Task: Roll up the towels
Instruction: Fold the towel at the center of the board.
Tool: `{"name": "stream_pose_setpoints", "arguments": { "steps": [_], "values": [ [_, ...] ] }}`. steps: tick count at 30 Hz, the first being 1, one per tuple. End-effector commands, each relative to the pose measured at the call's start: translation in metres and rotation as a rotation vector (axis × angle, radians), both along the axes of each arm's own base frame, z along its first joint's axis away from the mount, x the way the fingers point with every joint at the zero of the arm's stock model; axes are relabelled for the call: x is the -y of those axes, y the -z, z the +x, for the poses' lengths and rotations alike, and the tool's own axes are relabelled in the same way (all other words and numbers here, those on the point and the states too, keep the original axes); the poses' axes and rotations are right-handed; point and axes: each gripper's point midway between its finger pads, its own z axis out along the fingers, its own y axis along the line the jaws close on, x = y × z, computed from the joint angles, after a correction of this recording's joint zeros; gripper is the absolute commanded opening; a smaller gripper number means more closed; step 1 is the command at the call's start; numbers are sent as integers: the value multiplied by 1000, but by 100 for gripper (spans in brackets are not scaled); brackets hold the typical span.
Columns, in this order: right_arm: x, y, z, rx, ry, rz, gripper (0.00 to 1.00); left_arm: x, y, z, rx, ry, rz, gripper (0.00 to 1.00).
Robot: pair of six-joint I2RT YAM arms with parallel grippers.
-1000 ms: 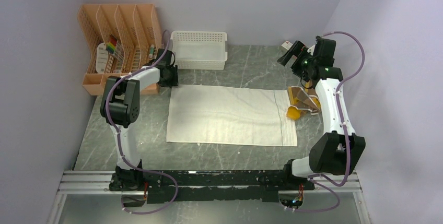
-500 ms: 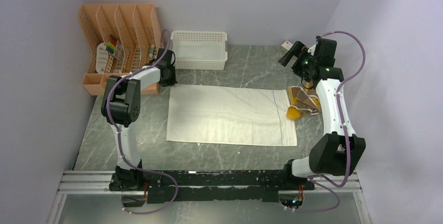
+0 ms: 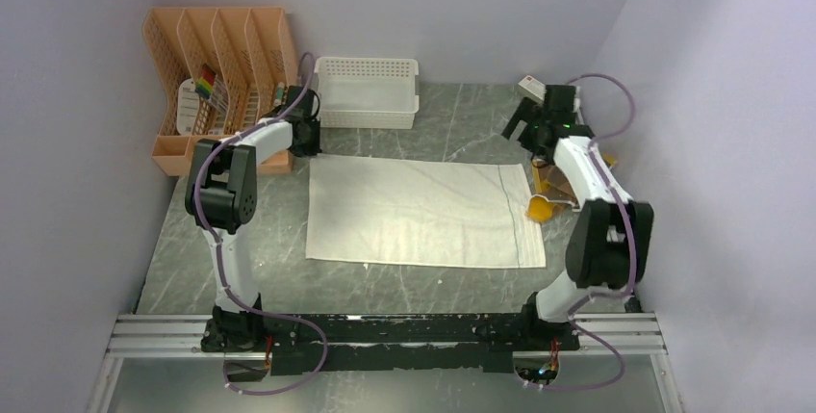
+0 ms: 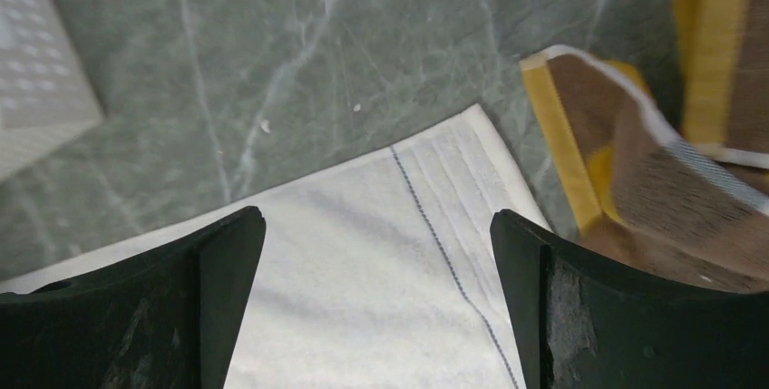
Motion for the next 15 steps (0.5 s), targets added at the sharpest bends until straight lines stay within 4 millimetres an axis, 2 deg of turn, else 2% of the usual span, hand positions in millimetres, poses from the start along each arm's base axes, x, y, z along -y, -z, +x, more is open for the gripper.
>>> {"name": "stream_pose_setpoints", "arguments": {
  "steps": [1,6,15],
  "values": [
    [3,40,16,-68,-1,-134,97,-29,-13,11,26,-27,31,7],
    [18,73,33,-145,-13,-156,86,-35,-17,15,29,-20,41,7],
    [18,95,67,-126,-149,-187,77,-28,-9,17,11,0,-2,7]
  ]
}}
